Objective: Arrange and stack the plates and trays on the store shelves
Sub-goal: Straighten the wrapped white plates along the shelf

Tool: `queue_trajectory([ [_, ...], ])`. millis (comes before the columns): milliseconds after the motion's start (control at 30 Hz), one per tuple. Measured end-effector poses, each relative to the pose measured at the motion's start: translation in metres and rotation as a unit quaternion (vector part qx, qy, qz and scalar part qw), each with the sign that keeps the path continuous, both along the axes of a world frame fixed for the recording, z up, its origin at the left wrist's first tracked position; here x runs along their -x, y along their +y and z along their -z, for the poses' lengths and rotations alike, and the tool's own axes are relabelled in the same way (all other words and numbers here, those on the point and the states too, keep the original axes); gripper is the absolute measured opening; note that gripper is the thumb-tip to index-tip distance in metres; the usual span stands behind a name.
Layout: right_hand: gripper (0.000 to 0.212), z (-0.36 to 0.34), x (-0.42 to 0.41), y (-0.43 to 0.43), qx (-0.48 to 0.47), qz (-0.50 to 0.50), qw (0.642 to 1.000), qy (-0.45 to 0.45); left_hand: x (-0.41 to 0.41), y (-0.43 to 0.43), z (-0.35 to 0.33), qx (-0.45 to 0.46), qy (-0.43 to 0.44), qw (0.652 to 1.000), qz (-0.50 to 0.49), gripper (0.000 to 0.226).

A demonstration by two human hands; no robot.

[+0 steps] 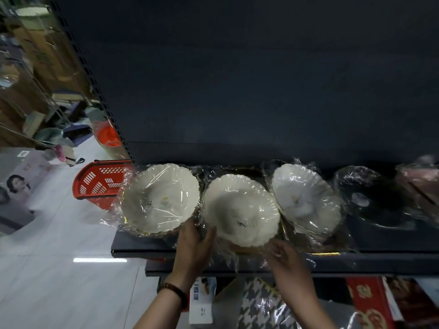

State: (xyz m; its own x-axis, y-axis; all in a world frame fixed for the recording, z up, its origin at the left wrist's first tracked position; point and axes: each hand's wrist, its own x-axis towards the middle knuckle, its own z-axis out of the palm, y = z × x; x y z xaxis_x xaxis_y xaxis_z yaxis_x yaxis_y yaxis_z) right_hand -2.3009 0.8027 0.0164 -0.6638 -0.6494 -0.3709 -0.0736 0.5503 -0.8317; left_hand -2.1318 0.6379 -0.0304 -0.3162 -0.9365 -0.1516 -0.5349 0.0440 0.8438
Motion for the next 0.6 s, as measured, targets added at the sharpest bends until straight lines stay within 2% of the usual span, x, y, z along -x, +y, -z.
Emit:
queue_trajectory([
  [67, 0.004, 0.001, 0.015, 0.001, 0.007, 0.006, 1.0, -0.008, 0.012, 0.0, 0.003, -0.021, -0.025, 0.999, 0.003, 0.061],
  [167, 0.019, -0.001, 0.03, -0.005, 0.0, 0.0, 0.999, -0.032, 0.03, 0.004, 0.0, -0.03, -0.047, 0.998, -0.017, 0.048],
  [333, 0.017, 0.011, 0.044, -0.013, 0.022, 0.011, 0.993, -0.113, 0.048, 0.013, -0.008, -0.002, -0.05, 0.997, -0.053, 0.013],
  [467, 0.047, 0.028, 0.055, -0.014, 0.046, 0.004, 0.988, -0.15, 0.056, 0.014, -0.005, -0.018, -0.072, 0.993, -0.087, 0.005],
  [567, 0.022, 0.027, 0.055, -0.013, 0.068, 0.017, 0.982, -0.176, 0.061, 0.016, -0.004, -0.019, -0.059, 0.991, -0.115, 0.007],
  [600, 0.019, 0.025, 0.055, -0.013, 0.075, 0.018, 0.982, -0.175, 0.062, 0.019, -0.006, -0.017, -0.043, 0.992, -0.117, 0.008],
])
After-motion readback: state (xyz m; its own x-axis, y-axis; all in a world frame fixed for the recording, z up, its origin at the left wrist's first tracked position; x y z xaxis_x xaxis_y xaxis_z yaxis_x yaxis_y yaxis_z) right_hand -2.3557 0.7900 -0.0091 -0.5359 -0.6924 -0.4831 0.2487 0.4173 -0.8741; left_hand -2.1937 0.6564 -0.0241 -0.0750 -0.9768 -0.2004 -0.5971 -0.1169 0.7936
